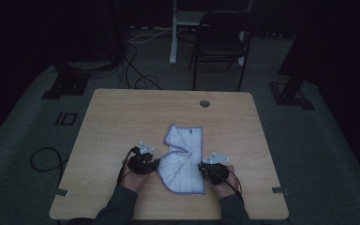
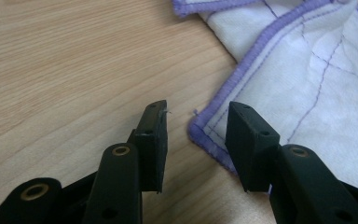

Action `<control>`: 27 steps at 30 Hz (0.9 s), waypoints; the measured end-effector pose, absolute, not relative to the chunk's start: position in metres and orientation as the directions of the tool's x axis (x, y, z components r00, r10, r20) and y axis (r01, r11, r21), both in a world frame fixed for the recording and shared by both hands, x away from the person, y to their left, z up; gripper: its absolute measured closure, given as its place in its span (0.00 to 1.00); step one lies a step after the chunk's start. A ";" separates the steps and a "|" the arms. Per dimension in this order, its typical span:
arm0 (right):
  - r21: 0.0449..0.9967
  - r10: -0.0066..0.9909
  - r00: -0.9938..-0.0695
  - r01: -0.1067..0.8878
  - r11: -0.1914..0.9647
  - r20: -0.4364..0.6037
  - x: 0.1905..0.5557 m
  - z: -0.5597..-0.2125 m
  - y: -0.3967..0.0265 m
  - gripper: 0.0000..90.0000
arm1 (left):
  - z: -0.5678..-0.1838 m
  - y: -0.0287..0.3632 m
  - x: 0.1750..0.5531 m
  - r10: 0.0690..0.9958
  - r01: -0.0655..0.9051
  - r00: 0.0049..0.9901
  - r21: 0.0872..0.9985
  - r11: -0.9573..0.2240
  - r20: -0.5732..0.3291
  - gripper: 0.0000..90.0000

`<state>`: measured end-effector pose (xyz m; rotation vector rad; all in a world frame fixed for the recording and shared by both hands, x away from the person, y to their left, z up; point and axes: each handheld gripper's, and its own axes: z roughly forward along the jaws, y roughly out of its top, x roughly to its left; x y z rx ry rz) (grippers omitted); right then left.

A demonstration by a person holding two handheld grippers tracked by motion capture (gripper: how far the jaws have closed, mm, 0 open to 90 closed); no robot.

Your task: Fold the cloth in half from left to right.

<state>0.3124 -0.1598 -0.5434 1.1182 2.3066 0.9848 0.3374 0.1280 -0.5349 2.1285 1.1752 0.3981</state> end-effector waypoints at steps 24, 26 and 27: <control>0.737 0.796 -0.604 0.519 0.433 -0.041 0.313 -0.543 -0.161 0.86 | -0.503 0.106 0.310 0.729 0.524 0.679 0.756 -0.393 -0.091 0.97; 0.738 0.796 -0.604 0.518 0.433 -0.043 0.313 -0.543 -0.161 0.86 | -0.500 0.102 0.307 0.715 0.513 0.693 0.758 -0.403 -0.089 0.97; 0.738 0.796 -0.604 0.519 0.432 -0.041 0.313 -0.543 -0.161 0.86 | -0.499 0.100 0.306 0.707 0.509 0.701 0.759 -0.406 -0.092 0.97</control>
